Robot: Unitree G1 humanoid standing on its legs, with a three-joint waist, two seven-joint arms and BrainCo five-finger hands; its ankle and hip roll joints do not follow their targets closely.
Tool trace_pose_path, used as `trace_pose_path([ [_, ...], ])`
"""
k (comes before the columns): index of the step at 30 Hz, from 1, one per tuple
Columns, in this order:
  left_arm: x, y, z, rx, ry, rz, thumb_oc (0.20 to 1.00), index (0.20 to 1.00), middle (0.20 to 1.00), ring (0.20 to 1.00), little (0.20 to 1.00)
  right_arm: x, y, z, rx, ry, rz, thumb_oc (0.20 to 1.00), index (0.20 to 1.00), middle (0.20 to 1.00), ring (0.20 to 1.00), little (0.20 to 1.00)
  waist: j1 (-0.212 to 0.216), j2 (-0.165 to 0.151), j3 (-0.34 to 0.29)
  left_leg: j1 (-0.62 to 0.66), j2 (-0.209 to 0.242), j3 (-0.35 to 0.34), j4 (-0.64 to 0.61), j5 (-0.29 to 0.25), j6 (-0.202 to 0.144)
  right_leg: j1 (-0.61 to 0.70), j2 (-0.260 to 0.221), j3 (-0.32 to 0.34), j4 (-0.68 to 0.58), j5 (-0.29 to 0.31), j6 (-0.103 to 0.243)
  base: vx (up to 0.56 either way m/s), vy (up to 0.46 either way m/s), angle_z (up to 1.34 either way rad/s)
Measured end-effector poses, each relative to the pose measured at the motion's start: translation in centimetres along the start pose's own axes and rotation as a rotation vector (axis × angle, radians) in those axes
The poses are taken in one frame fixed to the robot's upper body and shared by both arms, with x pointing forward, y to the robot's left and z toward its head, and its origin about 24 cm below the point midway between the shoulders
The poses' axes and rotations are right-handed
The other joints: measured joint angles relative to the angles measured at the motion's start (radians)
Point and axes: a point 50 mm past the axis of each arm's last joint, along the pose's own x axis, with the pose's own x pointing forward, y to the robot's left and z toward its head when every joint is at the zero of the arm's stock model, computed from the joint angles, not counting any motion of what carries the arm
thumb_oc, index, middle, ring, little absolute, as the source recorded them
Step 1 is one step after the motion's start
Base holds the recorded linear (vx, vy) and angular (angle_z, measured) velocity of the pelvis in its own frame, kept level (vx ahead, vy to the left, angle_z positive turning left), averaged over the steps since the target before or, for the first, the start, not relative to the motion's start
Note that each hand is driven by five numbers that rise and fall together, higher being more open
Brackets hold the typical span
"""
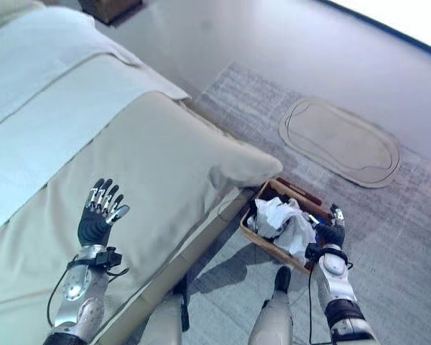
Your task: Pick up clothes into the bucket
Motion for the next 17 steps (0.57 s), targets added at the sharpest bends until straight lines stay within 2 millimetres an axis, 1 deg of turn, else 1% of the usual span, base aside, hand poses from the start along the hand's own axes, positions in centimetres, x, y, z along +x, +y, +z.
trace_pose_path([
  [3,-0.5,0.1,-0.7,0.01,0.028,0.013,1.0,1.0,1.0,1.0,1.0,-0.8,0.5,-0.2,0.015,-0.007,0.034,1.0,1.0,1.0,1.0,1.0,-0.002,-0.011,-0.04,0.039,0.005,0.005,-0.021,0.003,-0.002,0.038,0.008,-0.007,-0.022,0.0,0.001,0.1,0.005,0.01],
  [4,-0.7,0.2,-0.9,0.004,0.035,0.029,1.0,1.0,1.0,1.0,1.0,-1.2,0.8,0.2,0.031,-0.041,0.06,1.0,1.0,1.0,1.0,1.0,0.002,-0.014,-0.046,0.06,0.004,0.005,-0.034,0.012,-0.009,0.063,0.009,-0.012,-0.037,0.005,0.004,0.08,0.015,0.02],
  [5,-0.9,0.2,-0.9,0.017,0.041,0.027,1.0,1.0,1.0,1.0,1.0,-1.3,1.0,0.2,0.035,-0.044,0.071,1.0,1.0,1.0,1.0,1.0,0.001,-0.016,-0.048,0.072,0.004,0.005,-0.041,0.012,-0.01,0.075,0.01,-0.013,-0.044,0.005,0.004,0.11,0.017,0.04],
  [9,-1.1,0.3,-1.4,0.073,0.065,0.016,1.0,1.0,1.0,1.0,1.0,-2.4,1.5,-0.8,0.037,-0.016,0.094,1.0,1.0,1.0,1.0,1.0,0.003,-0.026,-0.088,0.114,0.006,0.006,-0.067,0.012,-0.01,0.122,0.017,-0.026,-0.072,0.005,0.006,0.07,0.012,0.04],
  [11,-1.2,0.5,-1.7,0.074,0.079,0.026,1.0,1.0,1.0,1.0,1.0,-3.3,1.8,-1.7,0.045,0.011,0.112,1.0,1.0,1.0,1.0,1.0,0.003,-0.031,-0.095,0.136,0.008,0.006,-0.073,0.012,-0.01,0.146,0.02,-0.028,-0.078,0.005,0.006,0.06,0.023,0.02],
  [13,-2.0,0.8,-2.8,0.07,0.129,0.059,1.0,1.0,1.0,1.0,1.0,-4.6,2.7,-3.1,0.03,0.062,0.17,1.0,1.0,1.0,1.0,1.0,0.004,-0.038,-0.124,0.152,0.01,0.006,-0.077,0.012,-0.01,0.168,0.023,-0.032,-0.09,0.005,0.007,0.04,0.024,0.02],
  [14,-2.1,0.8,-3.0,0.076,0.137,0.059,1.0,1.0,1.0,1.0,1.0,-4.9,2.9,-3.5,0.019,0.076,0.186,1.0,1.0,1.0,1.0,1.0,0.003,-0.039,-0.128,0.155,0.01,0.006,-0.078,0.012,-0.01,0.17,0.024,-0.033,-0.091,0.005,0.007,0.04,0.019,0.01],
  [17,-2.7,0.9,-3.7,0.13,0.175,0.053,1.0,1.0,1.0,1.0,1.0,-6.2,2.9,-5.0,-0.03,0.132,0.218,1.0,1.0,1.0,1.0,1.0,0.004,-0.042,-0.135,0.181,0.01,0.007,-0.086,0.012,-0.01,0.196,0.024,-0.036,-0.095,0.005,0.008,0.01,0.005,0.0],
])
